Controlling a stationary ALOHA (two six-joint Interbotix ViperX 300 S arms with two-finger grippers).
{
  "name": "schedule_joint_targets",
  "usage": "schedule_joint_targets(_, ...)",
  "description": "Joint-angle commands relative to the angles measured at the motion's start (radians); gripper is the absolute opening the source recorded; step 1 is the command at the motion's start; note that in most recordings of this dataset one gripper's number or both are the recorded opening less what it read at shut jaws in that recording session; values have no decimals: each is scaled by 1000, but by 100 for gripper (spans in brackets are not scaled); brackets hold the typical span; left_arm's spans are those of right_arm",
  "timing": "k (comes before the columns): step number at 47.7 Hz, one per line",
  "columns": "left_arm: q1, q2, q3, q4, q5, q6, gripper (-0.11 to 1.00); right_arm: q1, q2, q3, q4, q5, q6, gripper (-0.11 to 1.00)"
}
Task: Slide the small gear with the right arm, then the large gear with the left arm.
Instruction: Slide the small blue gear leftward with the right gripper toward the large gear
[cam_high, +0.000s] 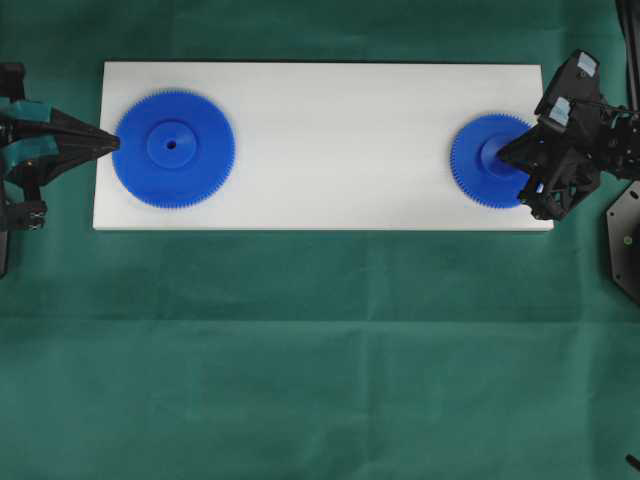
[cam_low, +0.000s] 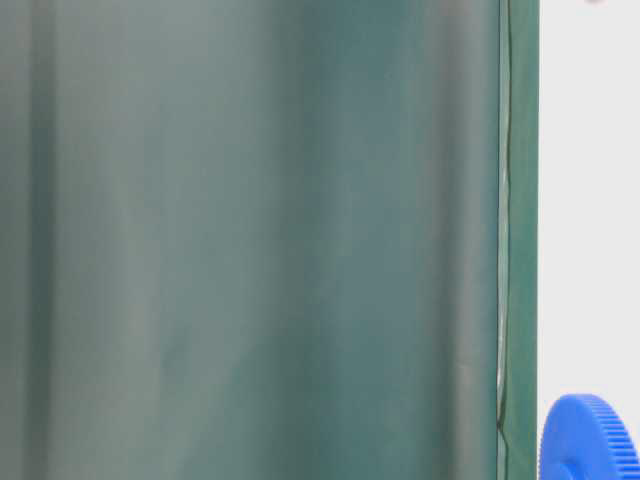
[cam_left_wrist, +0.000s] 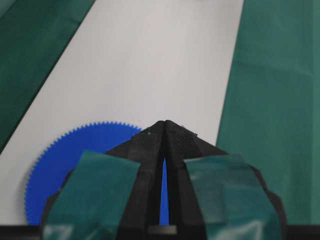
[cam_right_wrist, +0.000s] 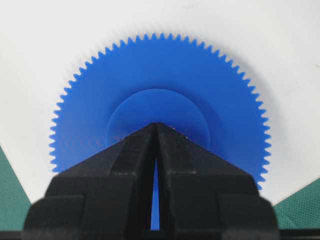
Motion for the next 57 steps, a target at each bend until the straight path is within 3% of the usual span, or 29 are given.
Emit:
schedule_joint_targets(1,-3,8,-12,-3,-9,0,0,-2,35,-20,3,-11,3,50)
schedule_joint_targets(14,-3,8,-6,-2,-9,0,0,21,273,-175,-3,-104,9,50)
schedule_joint_targets(24,-3,8,-3,-2,-15,0,0,75,523,-416,-6,-110,-3,50)
schedule_joint_targets(31,-3,8,0,-3,-28,0,0,120,660,-603,-46,-66,-2,50)
schedule_joint_targets(39,-3,8,8,-3,-31,0,0,167,716,-739,-94,-6,2,50)
schedule_joint_targets(57,-3,8,11,-3,-63,0,0,229,830,-934,-118,-18,2,50)
